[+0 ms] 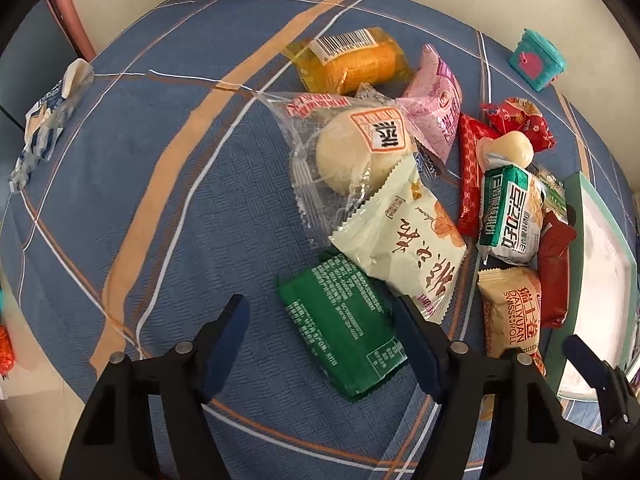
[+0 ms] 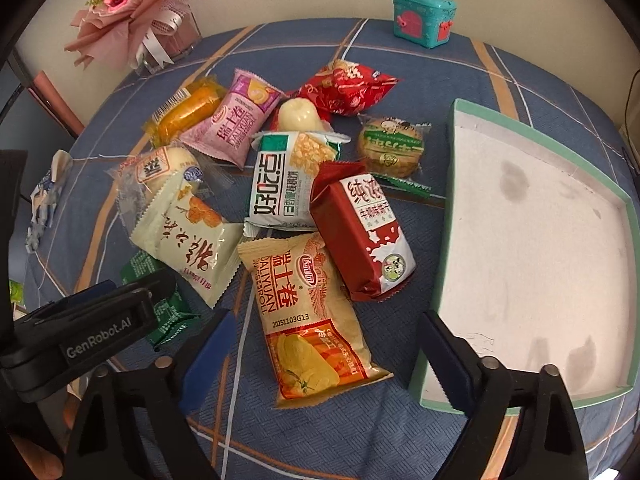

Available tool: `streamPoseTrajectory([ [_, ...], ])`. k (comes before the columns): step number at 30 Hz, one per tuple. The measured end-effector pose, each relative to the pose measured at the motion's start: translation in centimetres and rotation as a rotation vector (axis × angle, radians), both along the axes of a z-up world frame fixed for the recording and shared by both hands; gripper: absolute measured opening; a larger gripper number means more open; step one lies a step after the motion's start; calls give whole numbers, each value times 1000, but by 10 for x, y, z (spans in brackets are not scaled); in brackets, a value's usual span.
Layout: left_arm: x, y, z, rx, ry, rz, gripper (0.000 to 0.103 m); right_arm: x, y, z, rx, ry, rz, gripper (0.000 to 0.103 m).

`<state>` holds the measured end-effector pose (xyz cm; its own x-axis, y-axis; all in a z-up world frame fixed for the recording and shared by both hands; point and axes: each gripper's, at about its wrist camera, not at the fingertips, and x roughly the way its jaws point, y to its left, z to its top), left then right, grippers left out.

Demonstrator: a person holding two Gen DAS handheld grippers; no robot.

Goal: Organize snacks
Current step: 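Grasp the green biscuit pack with left gripper while right grasps yellow roll bag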

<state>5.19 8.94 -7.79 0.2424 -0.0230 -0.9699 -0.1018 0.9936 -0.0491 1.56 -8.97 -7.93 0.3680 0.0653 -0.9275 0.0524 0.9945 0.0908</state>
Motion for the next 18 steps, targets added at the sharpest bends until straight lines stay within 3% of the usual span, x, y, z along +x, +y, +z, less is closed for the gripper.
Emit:
streamPoseTrajectory([
  [7, 1, 2, -15, -17, 33, 11, 60, 9, 12, -22, -28, 39, 19, 73],
  [12, 4, 0, -16, 11, 25, 2, 58, 11, 18, -35, -62, 53, 29, 71],
  [15, 4, -1, -15, 26, 20, 8, 50, 12, 20, -38, -74, 50, 27, 67],
  [18, 7, -5, -12, 26, 19, 19, 43, 14, 24, -38, -61, 39, 27, 56],
])
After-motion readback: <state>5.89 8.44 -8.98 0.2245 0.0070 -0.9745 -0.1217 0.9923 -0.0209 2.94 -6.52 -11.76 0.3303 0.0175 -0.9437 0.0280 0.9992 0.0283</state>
